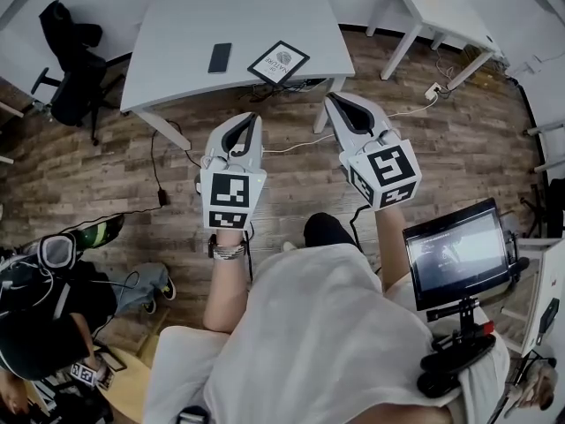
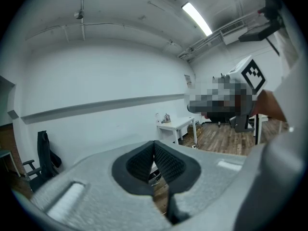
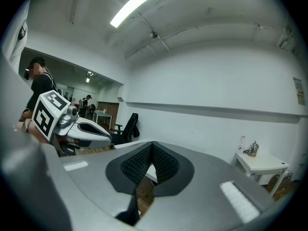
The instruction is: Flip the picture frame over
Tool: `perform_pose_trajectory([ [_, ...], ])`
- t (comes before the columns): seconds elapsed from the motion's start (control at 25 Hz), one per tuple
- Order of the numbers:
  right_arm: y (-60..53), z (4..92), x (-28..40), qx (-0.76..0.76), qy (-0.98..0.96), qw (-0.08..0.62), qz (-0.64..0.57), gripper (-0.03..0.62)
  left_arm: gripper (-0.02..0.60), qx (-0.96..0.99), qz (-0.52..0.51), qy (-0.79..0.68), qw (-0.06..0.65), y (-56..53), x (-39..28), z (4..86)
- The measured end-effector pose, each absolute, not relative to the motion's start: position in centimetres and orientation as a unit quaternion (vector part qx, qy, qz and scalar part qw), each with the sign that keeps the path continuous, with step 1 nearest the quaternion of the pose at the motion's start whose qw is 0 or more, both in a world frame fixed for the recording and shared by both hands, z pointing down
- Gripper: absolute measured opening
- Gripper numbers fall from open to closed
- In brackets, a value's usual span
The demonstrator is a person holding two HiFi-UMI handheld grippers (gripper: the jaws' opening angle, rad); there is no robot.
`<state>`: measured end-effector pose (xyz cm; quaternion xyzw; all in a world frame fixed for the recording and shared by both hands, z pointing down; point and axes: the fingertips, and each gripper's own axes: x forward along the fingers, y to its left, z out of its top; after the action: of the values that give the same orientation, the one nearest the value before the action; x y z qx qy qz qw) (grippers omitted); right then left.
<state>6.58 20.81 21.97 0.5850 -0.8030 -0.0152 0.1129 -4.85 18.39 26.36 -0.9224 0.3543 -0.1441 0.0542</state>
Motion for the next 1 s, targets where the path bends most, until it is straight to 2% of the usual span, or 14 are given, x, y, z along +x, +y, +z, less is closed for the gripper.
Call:
perform_pose_trajectory([
  [0.4,14.2,25.6,8.9,0.57,-0.811,0.13,0.019,0.003,0.006,-0.919,-0.161,0.359,0.039,12.2,-2.9,28.6],
  [0.56,10.7,27.3,9.9,0.553,-0.817,0.159,0.028,0.005,0.006,-0.917,-0.171,0.36,0.03,9.2,-1.9,29.5],
  [0.8,10.4,28.4,9.4,0.533,-0.824,0.189,0.024,0.032,0.006,-0.915,-0.171,0.364,0.032,9.5,-2.1,29.6],
  [1.0,5.9,30.4,10.7,0.507,-0.836,0.21,0.027,0.049,0.006,-0.907,-0.177,0.382,0.021,5.6,-0.7,30.7],
])
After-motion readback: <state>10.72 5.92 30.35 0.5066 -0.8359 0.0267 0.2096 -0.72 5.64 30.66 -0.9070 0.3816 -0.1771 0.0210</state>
